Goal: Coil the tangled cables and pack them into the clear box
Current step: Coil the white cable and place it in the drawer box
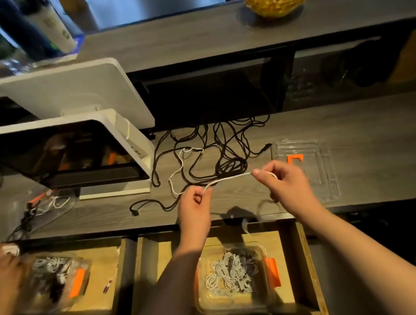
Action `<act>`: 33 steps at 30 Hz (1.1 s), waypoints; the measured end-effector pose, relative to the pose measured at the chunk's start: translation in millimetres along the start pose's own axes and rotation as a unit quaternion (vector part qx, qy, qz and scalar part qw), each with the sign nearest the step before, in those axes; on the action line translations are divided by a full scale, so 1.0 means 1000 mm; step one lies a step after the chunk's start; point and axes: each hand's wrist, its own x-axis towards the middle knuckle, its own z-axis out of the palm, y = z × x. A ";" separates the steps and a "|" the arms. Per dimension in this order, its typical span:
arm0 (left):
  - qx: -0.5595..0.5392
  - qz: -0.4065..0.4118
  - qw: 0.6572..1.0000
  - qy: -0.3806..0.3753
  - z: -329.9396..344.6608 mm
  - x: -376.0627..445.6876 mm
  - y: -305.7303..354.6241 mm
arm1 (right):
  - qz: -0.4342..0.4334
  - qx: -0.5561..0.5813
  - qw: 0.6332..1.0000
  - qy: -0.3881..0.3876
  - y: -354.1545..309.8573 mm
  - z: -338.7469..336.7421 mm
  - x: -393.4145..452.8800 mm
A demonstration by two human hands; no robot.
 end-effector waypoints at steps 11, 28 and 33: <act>-0.055 -0.021 0.998 0.002 -0.004 -0.060 0.021 | 0.055 0.027 0.997 -0.041 -0.006 -0.028 -0.050; -0.065 -0.012 0.984 -0.166 0.030 -0.114 0.024 | 0.163 0.352 0.918 -0.083 -0.031 -0.013 -0.066; -0.057 -0.012 0.987 -0.152 0.009 -0.120 0.007 | 0.167 0.359 0.917 -0.038 -0.031 -0.024 -0.064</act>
